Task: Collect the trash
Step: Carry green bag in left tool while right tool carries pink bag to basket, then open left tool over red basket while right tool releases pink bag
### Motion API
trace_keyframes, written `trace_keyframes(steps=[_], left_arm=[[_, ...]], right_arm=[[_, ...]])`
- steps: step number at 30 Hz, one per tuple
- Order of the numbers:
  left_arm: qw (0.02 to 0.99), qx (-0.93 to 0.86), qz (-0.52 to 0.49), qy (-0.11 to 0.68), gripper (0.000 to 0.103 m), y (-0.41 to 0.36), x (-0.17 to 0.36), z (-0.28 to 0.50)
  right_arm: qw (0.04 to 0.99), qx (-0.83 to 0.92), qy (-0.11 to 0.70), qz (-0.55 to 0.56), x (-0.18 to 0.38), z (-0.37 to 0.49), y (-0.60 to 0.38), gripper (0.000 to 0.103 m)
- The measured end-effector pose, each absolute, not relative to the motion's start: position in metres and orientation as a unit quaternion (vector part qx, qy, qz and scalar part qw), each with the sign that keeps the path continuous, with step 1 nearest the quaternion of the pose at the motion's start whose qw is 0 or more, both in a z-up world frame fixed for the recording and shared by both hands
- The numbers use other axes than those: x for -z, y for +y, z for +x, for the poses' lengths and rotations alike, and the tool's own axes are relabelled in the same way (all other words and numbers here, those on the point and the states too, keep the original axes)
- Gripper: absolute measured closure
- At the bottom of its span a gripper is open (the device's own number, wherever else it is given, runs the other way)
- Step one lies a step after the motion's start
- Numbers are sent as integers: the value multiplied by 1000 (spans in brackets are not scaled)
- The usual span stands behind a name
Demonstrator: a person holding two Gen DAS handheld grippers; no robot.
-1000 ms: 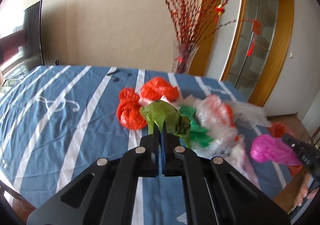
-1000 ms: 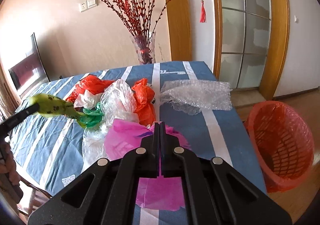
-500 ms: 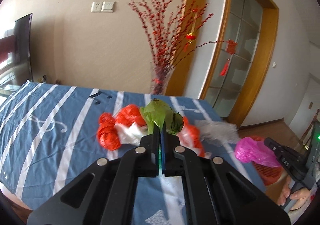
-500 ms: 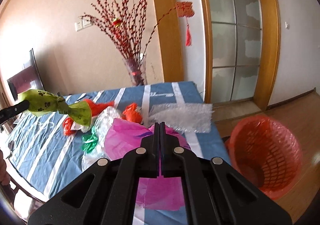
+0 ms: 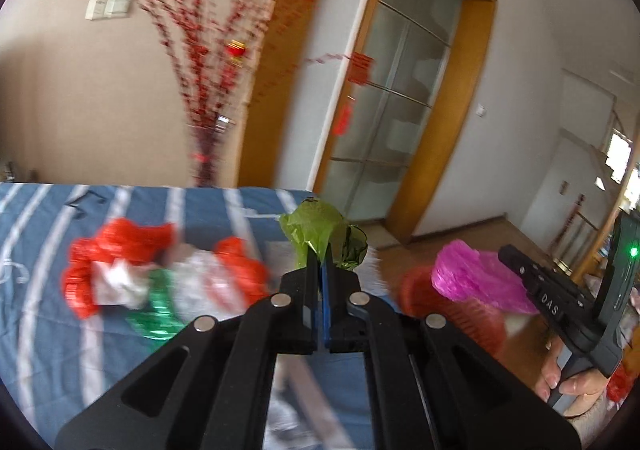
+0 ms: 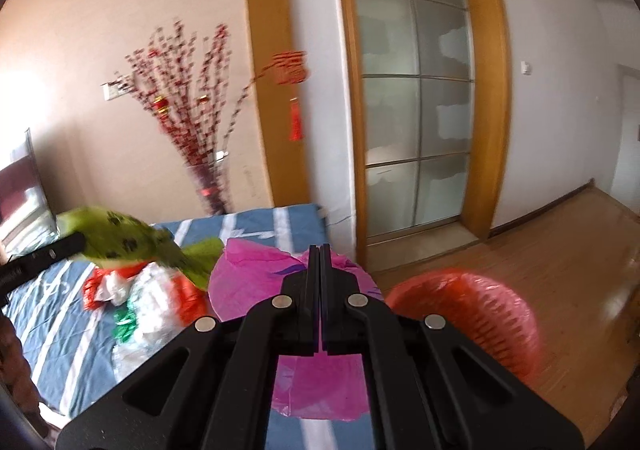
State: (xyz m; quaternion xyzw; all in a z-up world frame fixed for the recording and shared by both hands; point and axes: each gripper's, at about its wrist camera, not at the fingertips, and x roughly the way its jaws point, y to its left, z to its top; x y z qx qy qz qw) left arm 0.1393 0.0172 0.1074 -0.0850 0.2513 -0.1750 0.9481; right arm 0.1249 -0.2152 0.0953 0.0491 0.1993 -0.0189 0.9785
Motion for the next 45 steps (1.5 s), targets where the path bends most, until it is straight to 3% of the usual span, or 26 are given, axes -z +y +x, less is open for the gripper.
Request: trace_keyframes(steps=[24, 27, 29, 31, 41, 45], left_arm=[[882, 323, -59, 339, 99, -176, -26, 205], [876, 316, -54, 360, 87, -184, -9, 212], [874, 309, -57, 370, 71, -183, 0, 213], [874, 303, -54, 376, 69, -179, 7, 212], [910, 220, -17, 352, 44, -116, 6, 186], [926, 174, -4, 335, 40, -83, 4, 174]], right_arm=[[964, 136, 207, 99, -59, 138, -344, 102], [961, 142, 211, 105, -52, 142, -352, 100], [958, 145, 219, 117, -44, 143, -359, 91], [955, 150, 223, 126, -38, 141, -361, 66], [953, 153, 233, 117, -28, 125, -344, 56], [956, 144, 233, 109, -28, 123, -325, 48]])
